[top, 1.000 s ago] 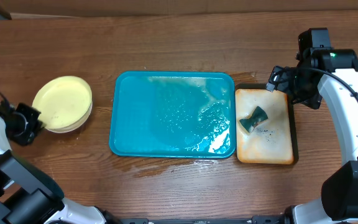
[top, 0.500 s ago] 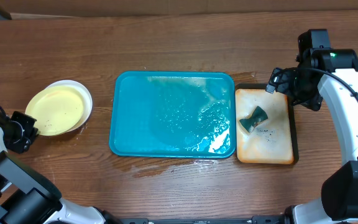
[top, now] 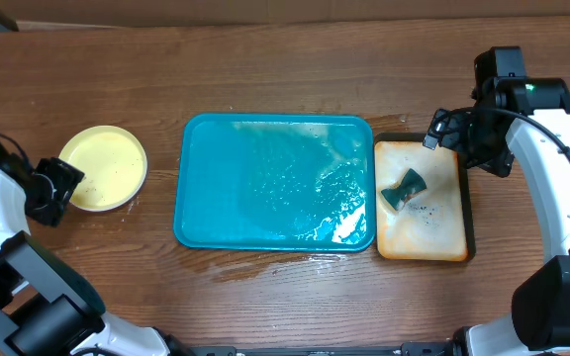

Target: Clean dirty plates on tray and stack at the side

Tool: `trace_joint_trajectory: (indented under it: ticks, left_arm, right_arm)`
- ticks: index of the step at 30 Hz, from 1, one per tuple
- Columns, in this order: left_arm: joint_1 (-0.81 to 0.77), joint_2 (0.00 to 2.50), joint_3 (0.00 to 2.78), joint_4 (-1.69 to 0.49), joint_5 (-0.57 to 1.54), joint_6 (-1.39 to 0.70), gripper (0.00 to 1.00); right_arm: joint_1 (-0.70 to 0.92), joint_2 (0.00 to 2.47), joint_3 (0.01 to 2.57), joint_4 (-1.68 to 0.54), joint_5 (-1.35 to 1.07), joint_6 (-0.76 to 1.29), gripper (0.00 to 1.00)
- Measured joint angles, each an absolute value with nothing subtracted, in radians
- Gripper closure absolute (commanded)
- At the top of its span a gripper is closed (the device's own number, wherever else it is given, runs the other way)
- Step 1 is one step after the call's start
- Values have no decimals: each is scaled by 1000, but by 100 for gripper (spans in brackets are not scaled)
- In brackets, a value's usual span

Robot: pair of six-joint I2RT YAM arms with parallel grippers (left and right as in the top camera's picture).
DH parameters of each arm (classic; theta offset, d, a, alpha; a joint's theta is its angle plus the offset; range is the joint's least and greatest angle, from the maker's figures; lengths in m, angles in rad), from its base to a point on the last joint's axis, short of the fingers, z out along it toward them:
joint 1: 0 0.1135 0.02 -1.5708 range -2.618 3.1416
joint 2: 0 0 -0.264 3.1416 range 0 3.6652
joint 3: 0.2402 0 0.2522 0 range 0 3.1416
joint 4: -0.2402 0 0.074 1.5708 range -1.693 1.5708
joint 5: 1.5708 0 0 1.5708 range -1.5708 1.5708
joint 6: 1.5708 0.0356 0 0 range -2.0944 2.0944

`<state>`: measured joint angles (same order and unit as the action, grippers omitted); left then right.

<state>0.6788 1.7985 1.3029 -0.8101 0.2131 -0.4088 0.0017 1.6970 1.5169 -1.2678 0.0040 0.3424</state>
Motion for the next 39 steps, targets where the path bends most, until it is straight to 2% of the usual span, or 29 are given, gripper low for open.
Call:
trace_joint_trajectory:
  ticks: [5,11,17,26,39]
  left_arm:
    - [600,1799,1303,-809,244,-408,34]
    - [450,1798,1329,-851,258,-384,36]
    - [313,1753,1406,-934,182,-365,36]
    - [155,1508,1447,-975,56,-362,28]
    - [137,1341,1448,-1075,32,-362,25]
  right_arm:
    - [2,1697,1530,-1275,25,302,0]
    - [2,1661,1671,-1283,63,268,0]
    - [2,1481,1771,-1241,75,242,0]
    - [2,1243,1780,-1235,80,221,0]
    - [2,1018,1781,-1460,97,212,0]
